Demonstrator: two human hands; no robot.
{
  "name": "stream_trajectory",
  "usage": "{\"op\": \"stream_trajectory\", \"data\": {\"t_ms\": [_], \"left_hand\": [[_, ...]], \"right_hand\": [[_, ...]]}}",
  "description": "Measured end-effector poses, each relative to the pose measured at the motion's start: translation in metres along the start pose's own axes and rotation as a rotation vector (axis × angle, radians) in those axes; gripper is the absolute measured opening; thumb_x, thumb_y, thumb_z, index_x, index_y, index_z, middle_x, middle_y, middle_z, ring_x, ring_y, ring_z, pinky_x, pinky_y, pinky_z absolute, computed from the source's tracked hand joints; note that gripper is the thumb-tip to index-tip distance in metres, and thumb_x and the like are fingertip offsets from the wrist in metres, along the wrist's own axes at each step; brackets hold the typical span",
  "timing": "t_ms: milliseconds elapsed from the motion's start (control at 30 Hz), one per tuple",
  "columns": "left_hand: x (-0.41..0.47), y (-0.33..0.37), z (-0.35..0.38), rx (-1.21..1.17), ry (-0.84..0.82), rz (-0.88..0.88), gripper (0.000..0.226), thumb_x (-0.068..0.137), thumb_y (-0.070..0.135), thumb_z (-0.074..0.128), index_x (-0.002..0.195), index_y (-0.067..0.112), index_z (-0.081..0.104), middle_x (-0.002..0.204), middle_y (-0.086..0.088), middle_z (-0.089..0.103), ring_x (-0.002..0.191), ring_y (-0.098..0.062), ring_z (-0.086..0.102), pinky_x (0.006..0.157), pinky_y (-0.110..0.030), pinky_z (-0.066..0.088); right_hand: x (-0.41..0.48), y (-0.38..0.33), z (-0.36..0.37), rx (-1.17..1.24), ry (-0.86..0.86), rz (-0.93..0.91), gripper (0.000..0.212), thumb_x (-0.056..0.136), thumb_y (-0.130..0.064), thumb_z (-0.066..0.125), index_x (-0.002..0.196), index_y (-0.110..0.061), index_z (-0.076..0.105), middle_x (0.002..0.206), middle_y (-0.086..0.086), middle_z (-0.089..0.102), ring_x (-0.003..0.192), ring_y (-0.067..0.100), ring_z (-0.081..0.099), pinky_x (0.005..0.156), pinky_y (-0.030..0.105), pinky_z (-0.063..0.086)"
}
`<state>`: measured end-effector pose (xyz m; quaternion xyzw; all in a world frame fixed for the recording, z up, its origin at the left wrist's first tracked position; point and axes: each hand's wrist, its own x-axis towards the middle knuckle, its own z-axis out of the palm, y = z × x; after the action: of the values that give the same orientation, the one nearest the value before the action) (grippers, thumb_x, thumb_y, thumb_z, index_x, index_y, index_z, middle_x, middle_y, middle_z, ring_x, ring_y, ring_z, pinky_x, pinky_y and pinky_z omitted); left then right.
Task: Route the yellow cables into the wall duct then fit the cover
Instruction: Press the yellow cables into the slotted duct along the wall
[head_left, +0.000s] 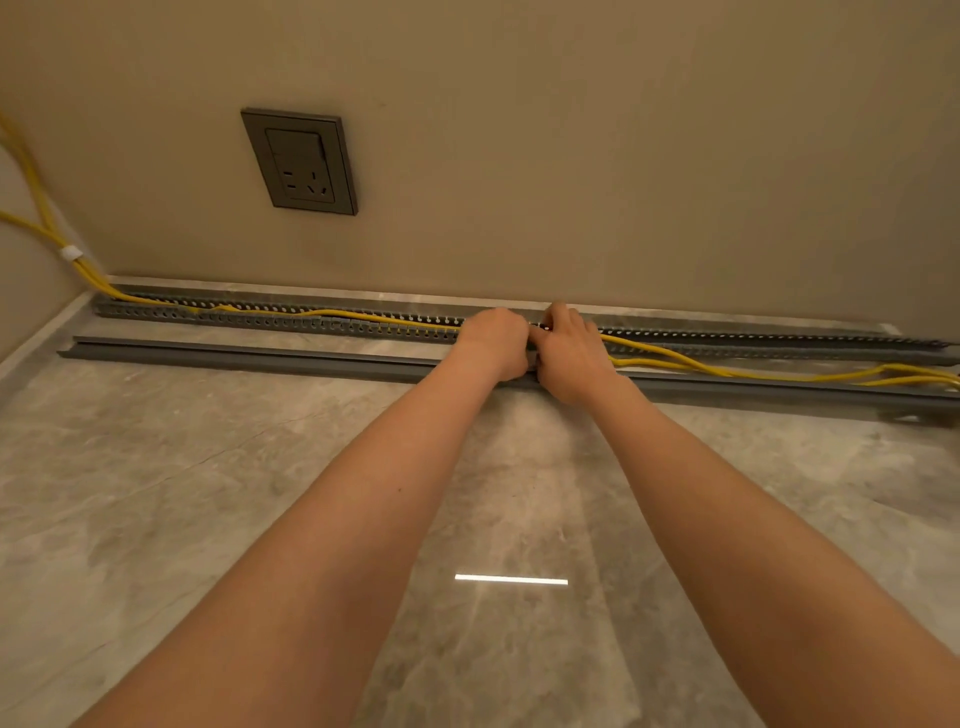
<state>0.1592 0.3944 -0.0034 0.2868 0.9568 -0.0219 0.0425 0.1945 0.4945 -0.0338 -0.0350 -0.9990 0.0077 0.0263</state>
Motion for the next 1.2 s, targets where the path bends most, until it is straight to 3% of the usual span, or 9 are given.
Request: {"op": "stream_trajectory", "data": {"t_ms": [167, 300, 433, 567, 800, 1000, 1100, 1200], "left_hand": [[0.002, 0.005, 0.006, 0.04, -0.025, -0.014, 0.036, 0.092, 0.014, 0.047, 0.127, 0.004, 0.052, 0.129, -0.014, 0.056, 0.119, -0.03, 0.056, 0.093, -0.037, 0.047], [0.004, 0.009, 0.003, 0.009, -0.042, -0.024, 0.036, 0.091, 0.015, 0.049, 0.125, 0.004, 0.052, 0.128, -0.014, 0.057, 0.117, -0.031, 0.056, 0.091, -0.037, 0.048], [0.006, 0.005, 0.003, -0.078, -0.074, -0.063, 0.033, 0.089, 0.014, 0.048, 0.119, 0.003, 0.057, 0.122, -0.015, 0.061, 0.111, -0.032, 0.059, 0.084, -0.036, 0.049], [0.005, 0.007, 0.009, -0.094, -0.09, -0.034, 0.055, 0.09, 0.017, 0.048, 0.142, 0.014, 0.034, 0.13, -0.016, 0.054, 0.118, -0.036, 0.053, 0.093, -0.042, 0.047], [0.002, 0.007, 0.008, -0.075, -0.056, 0.007, 0.062, 0.089, 0.009, 0.046, 0.145, 0.023, 0.024, 0.118, -0.016, 0.061, 0.108, -0.036, 0.058, 0.08, -0.039, 0.047], [0.003, 0.014, 0.008, 0.0, -0.053, -0.03, 0.06, 0.09, 0.008, 0.046, 0.145, 0.018, 0.026, 0.12, -0.016, 0.061, 0.109, -0.035, 0.059, 0.074, -0.035, 0.041], [0.005, 0.014, 0.007, -0.025, -0.071, -0.052, 0.061, 0.089, 0.008, 0.046, 0.146, 0.02, 0.027, 0.125, -0.017, 0.059, 0.115, -0.036, 0.056, 0.086, -0.038, 0.045], [0.008, 0.013, 0.005, -0.018, -0.11, -0.085, 0.063, 0.09, 0.009, 0.044, 0.148, 0.025, 0.027, 0.136, -0.015, 0.053, 0.127, -0.036, 0.048, 0.109, -0.049, 0.032]], "right_hand": [[-0.01, 0.016, 0.002, 0.096, 0.159, 0.152, 0.053, 0.088, -0.003, 0.049, 0.14, -0.011, 0.038, 0.134, 0.016, 0.044, 0.126, 0.035, 0.041, 0.101, 0.043, 0.036], [-0.012, 0.034, -0.002, 0.059, 0.093, 0.271, 0.046, 0.089, -0.013, 0.056, 0.133, -0.01, 0.042, 0.131, 0.014, 0.05, 0.123, 0.034, 0.048, 0.101, 0.047, 0.038], [-0.012, 0.045, -0.004, -0.061, 0.076, 0.123, 0.04, 0.09, 0.002, 0.046, 0.128, -0.006, 0.044, 0.125, 0.016, 0.055, 0.115, 0.035, 0.052, 0.093, 0.041, 0.043], [-0.009, 0.051, -0.014, -0.059, 0.082, 0.037, 0.039, 0.091, 0.005, 0.041, 0.129, -0.005, 0.043, 0.121, 0.019, 0.059, 0.109, 0.037, 0.056, 0.086, 0.041, 0.046], [-0.004, 0.054, -0.017, -0.031, 0.118, 0.066, 0.027, 0.09, 0.007, 0.046, 0.112, 0.0, 0.058, 0.115, 0.019, 0.057, 0.102, 0.036, 0.057, 0.081, 0.039, 0.048], [-0.004, 0.061, -0.004, 0.017, 0.142, 0.071, 0.031, 0.09, 0.005, 0.048, 0.115, -0.001, 0.064, 0.115, 0.017, 0.058, 0.108, 0.033, 0.054, 0.086, 0.036, 0.046], [-0.007, 0.069, -0.001, 0.122, 0.123, 0.066, 0.037, 0.089, 0.003, 0.051, 0.122, -0.008, 0.062, 0.118, 0.014, 0.057, 0.114, 0.031, 0.05, 0.093, 0.036, 0.042], [-0.011, 0.074, -0.002, 0.147, 0.076, 0.036, 0.046, 0.088, 0.002, 0.051, 0.13, -0.014, 0.056, 0.122, 0.011, 0.055, 0.12, 0.029, 0.047, 0.1, 0.037, 0.042]]}}
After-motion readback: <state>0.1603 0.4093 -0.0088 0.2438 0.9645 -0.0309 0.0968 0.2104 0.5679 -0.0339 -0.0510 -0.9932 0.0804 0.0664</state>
